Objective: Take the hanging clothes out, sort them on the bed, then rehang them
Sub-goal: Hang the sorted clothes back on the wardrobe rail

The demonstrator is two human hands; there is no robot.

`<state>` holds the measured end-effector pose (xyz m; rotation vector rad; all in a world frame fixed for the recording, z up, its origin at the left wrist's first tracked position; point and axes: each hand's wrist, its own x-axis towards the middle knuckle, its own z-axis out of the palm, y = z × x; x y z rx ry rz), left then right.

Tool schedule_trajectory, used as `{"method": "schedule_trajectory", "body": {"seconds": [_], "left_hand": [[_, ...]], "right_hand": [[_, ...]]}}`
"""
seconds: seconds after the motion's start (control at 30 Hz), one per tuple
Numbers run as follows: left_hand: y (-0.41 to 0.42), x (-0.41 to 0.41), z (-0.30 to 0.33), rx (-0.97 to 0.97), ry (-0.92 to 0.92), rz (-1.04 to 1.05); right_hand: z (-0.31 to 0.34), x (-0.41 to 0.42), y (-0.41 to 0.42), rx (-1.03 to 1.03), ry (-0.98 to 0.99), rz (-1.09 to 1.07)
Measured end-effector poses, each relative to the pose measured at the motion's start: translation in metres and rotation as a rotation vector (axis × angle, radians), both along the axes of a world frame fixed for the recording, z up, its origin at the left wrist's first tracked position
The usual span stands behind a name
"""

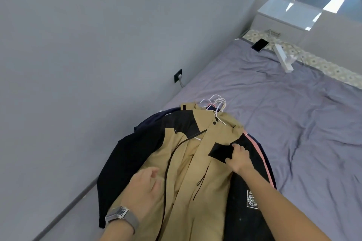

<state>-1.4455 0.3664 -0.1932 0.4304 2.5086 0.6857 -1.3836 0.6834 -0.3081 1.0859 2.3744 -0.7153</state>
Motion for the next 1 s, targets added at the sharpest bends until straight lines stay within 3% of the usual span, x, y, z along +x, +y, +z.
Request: {"method": "schedule_trajectory", "body": {"seconds": [0.27, 0.5, 0.67, 0.77, 0.83, 0.93, 1.0], "left_hand": [[0.008, -0.026, -0.030, -0.028, -0.005, 0.024], [0.015, -0.038, -0.043, -0.005, 0.003, 0.023], [0.026, -0.037, -0.047, 0.020, 0.020, 0.005], [0.033, -0.045, -0.043, 0.040, 0.153, 0.026], [0.037, -0.056, -0.034, 0.017, 0.309, 0.003], [0.043, -0.071, -0.023, -0.059, 0.470, -0.190], [0.045, -0.077, -0.023, -0.061, 0.452, -0.317]], "right_hand": [[-0.076, -0.053, 0.076, 0.007, 0.029, -0.193], [-0.060, -0.063, 0.062, -0.202, -0.044, -0.231], [-0.028, -0.044, 0.023, -0.246, 0.266, -0.253], [0.008, -0.018, -0.009, -0.442, 0.415, -0.195], [0.032, 0.002, -0.023, -0.596, 0.397, -0.152], [0.060, 0.033, -0.027, -0.838, 0.354, -0.035], [0.072, 0.045, -0.020, -0.936, 0.306, 0.001]]}}
